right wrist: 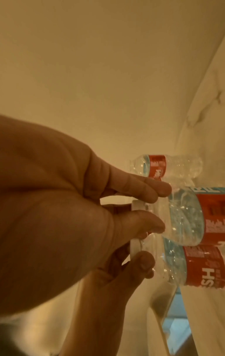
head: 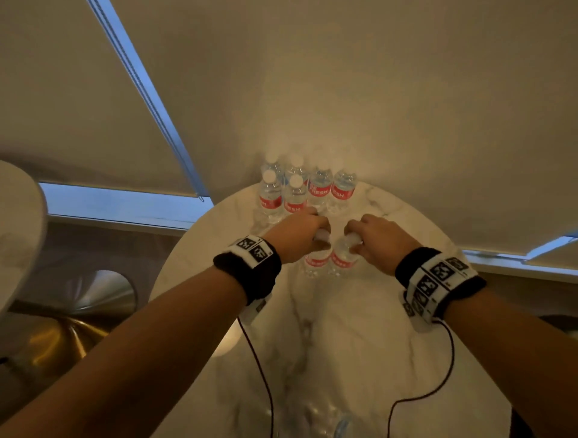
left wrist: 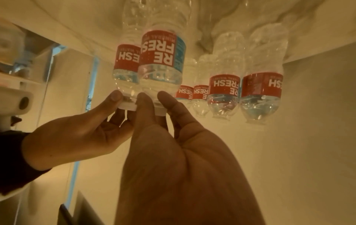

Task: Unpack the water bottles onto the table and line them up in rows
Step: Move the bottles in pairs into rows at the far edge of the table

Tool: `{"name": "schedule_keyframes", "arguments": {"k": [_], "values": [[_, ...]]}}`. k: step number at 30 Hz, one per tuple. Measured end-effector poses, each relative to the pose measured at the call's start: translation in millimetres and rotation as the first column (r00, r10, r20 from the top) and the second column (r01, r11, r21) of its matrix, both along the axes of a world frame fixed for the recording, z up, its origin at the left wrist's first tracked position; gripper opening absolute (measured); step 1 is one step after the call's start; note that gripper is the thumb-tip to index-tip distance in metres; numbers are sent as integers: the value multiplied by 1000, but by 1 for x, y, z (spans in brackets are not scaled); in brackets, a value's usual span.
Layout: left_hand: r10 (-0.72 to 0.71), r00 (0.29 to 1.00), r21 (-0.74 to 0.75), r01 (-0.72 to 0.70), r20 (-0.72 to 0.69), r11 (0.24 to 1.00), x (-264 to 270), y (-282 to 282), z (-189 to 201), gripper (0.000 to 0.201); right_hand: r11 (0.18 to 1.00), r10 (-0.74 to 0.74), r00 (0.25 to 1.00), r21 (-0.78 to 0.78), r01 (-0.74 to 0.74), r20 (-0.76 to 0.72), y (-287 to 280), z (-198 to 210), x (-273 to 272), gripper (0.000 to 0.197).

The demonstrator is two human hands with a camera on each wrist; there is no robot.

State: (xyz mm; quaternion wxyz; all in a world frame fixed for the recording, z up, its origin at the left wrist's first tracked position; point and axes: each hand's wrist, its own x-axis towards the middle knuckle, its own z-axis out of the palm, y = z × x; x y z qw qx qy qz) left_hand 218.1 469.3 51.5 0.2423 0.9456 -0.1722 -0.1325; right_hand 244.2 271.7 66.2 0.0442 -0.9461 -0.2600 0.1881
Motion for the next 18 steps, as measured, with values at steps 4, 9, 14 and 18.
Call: {"name": "schedule_keyframes", "arguments": {"k": [4,9,14,18], "values": [[-27,998,17,26,51,1000,51,1,-3,31,999,-17,997,35,15,69,7,-6,53,28],[11,999,31,-12,43,999,92,8,-8,36,999,4,994,50,-9,113,16,-7,92,33],[28,996,64,-33,81,997,109,16,-15,34,997,18,993,67,-26,115,21,-14,107,31],[51,995,88,-58,82,994,106,12,-14,39,998,-19,995,61,13,97,18,-13,105,39]]}}
